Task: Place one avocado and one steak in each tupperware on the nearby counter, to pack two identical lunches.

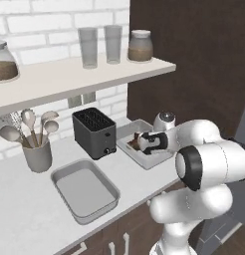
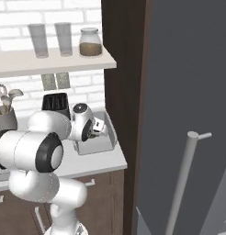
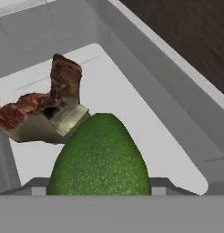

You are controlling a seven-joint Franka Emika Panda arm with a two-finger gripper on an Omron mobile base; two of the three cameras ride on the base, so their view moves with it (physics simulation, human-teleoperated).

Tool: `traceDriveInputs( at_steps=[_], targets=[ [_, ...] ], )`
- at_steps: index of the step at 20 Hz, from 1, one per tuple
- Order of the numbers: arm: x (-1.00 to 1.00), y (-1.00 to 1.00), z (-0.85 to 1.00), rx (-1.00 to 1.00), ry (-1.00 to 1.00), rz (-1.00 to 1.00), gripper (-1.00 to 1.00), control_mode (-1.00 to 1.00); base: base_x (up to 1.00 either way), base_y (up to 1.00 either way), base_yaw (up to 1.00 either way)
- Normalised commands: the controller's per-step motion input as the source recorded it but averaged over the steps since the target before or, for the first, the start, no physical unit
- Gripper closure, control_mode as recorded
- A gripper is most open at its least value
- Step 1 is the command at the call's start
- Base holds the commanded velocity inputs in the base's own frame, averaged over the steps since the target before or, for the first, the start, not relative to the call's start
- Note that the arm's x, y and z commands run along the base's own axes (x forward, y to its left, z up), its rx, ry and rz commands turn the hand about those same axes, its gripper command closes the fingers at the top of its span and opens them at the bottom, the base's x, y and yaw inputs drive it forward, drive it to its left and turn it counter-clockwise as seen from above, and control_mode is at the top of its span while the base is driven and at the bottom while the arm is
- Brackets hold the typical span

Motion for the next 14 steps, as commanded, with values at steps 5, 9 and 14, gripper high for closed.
traceDriveInputs(
  at_steps=[5, 9, 14],
  targets=[
    [0.58, 0.00, -0.29, 0.00, 0.07, -0.01, 1.00, -1.00, 0.00, 0.00, 0.00],
    [0.52, 0.00, -0.43, 0.00, 0.09, -0.03, -1.00, -1.00, 0.00, 0.00, 0.00],
    [-0.03, 0.07, -0.05, 0.00, 0.03, -0.02, -1.00, -1.00, 0.00, 0.00, 0.00]
  ],
)
